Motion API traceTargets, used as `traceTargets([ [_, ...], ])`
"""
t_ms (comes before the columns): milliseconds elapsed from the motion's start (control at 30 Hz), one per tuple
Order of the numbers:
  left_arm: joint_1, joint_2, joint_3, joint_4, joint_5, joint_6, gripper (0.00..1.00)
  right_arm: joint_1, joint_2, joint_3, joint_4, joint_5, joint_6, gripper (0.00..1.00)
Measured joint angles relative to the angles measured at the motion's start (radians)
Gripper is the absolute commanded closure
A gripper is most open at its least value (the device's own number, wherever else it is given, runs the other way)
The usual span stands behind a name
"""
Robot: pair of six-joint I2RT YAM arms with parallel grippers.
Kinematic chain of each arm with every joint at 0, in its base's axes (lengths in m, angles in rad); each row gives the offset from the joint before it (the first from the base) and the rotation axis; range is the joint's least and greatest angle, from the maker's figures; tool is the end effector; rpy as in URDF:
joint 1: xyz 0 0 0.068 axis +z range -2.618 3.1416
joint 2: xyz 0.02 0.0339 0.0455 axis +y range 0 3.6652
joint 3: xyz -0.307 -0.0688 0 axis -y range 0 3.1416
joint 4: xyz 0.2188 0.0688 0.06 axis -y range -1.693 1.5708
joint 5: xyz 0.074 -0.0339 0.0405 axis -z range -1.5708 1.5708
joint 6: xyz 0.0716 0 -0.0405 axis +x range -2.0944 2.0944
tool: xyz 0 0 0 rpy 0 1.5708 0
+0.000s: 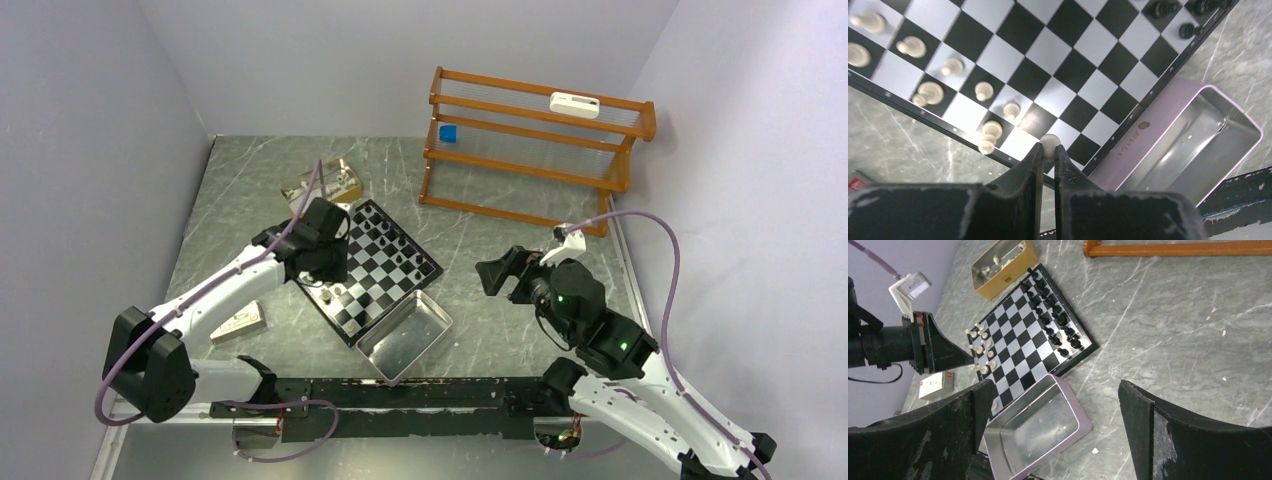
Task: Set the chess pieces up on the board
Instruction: Place the chess piece on the chessboard.
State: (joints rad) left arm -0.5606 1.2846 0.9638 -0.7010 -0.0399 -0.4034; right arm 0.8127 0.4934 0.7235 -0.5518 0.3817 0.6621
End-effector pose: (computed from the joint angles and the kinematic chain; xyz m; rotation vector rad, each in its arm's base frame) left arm 0.2013 -0.1230 0.2718 0.1912 2.6146 -0.2959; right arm 0.0759 0.0414 0.3228 0.1211 1.9173 0.6500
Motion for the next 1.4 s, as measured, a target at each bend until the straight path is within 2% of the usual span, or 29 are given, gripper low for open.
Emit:
traceTargets([
  [267, -0.067, -0.008, -0.107, 0.041, -0.021, -0.064, 0.87, 0.000, 0.050, 0.000, 0.001, -0.003, 0.000, 0.00],
  [667, -0.119, 0.027, -0.138, 0.104, -0.105, -0.084, 0.86, 0.000, 0.070, 0.000, 0.015, -0.008, 0.000, 0.00],
  [1400, -0.129, 0.070, -0.193, 0.169, -0.166, -0.091, 0.86, 0.000, 0.069, 0.000, 0.019, -0.008, 0.000, 0.00],
])
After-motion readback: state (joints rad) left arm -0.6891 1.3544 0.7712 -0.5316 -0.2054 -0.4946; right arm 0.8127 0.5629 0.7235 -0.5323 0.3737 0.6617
